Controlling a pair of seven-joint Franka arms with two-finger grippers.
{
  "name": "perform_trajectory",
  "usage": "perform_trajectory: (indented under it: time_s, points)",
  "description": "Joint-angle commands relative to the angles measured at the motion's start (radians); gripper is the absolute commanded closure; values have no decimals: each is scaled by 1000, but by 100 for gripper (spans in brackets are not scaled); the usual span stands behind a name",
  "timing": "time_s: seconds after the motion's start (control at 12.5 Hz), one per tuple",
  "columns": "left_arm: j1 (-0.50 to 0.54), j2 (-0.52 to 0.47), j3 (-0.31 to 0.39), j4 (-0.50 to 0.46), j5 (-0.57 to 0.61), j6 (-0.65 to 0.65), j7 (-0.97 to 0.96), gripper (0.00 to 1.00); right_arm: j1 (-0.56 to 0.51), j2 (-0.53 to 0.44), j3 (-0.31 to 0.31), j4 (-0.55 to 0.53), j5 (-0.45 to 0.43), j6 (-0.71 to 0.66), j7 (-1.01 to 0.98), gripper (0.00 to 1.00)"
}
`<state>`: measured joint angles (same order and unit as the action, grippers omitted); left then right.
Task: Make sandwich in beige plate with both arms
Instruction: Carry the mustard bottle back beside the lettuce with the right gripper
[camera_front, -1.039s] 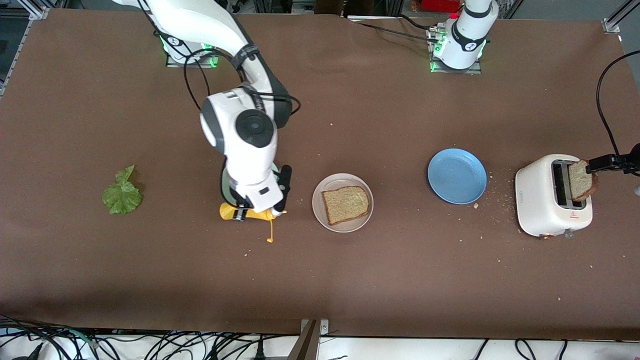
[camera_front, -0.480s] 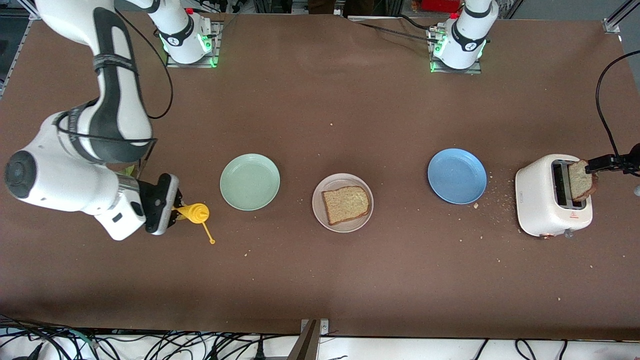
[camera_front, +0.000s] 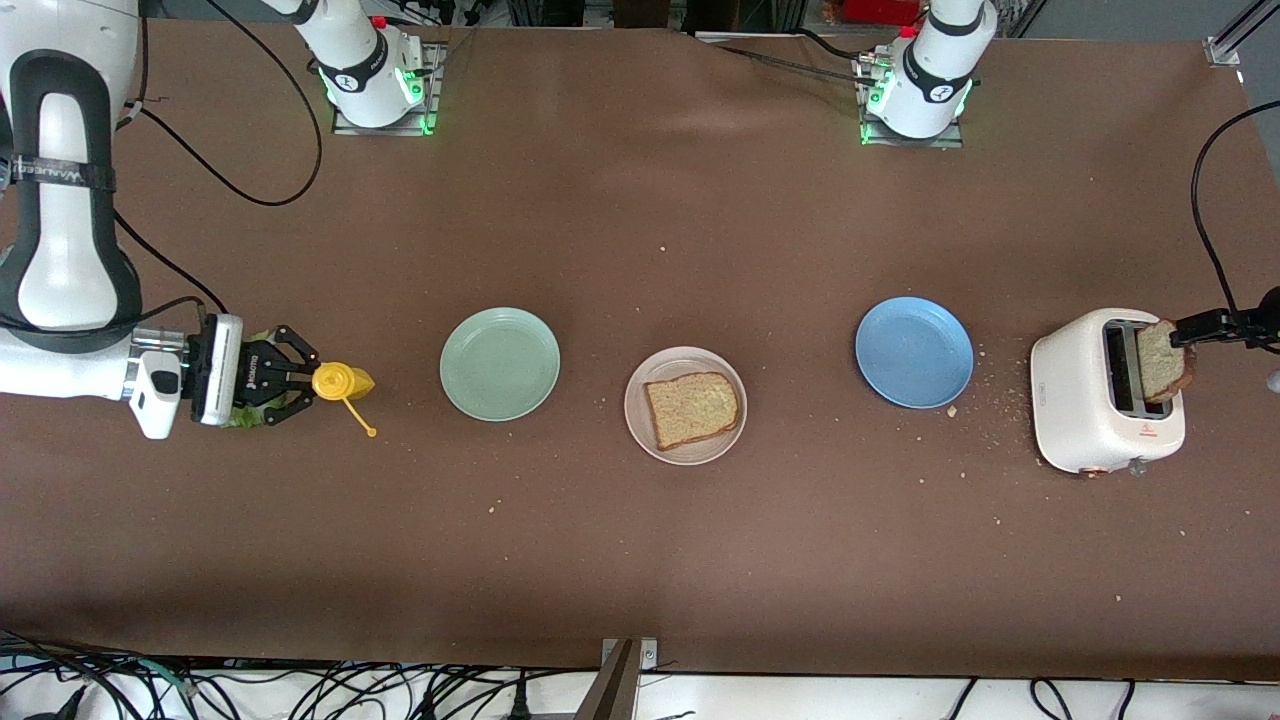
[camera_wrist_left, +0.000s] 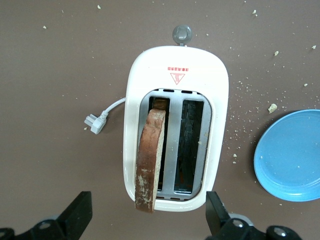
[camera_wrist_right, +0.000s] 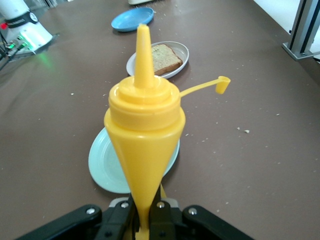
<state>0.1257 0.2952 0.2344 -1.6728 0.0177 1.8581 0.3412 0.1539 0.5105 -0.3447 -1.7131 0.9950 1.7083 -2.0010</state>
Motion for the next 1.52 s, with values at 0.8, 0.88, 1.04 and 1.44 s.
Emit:
perform_trajectory:
  time_s: [0.8,0.88,1.04,1.44]
  points:
    - [-3,-7,3,-4,-28,4,16,0,-137,152,6,-178,203,-61,-617,100]
    - [-3,-7,3,-4,-28,4,16,0,-137,163,6,-177,220,-61,-643,100]
    - [-3,-7,3,-5,-28,3,16,0,-139,178,6,-175,232,-59,-660,100]
    - [-3,-7,3,-5,-28,4,16,0,-139,194,6,-174,235,-49,-647,55]
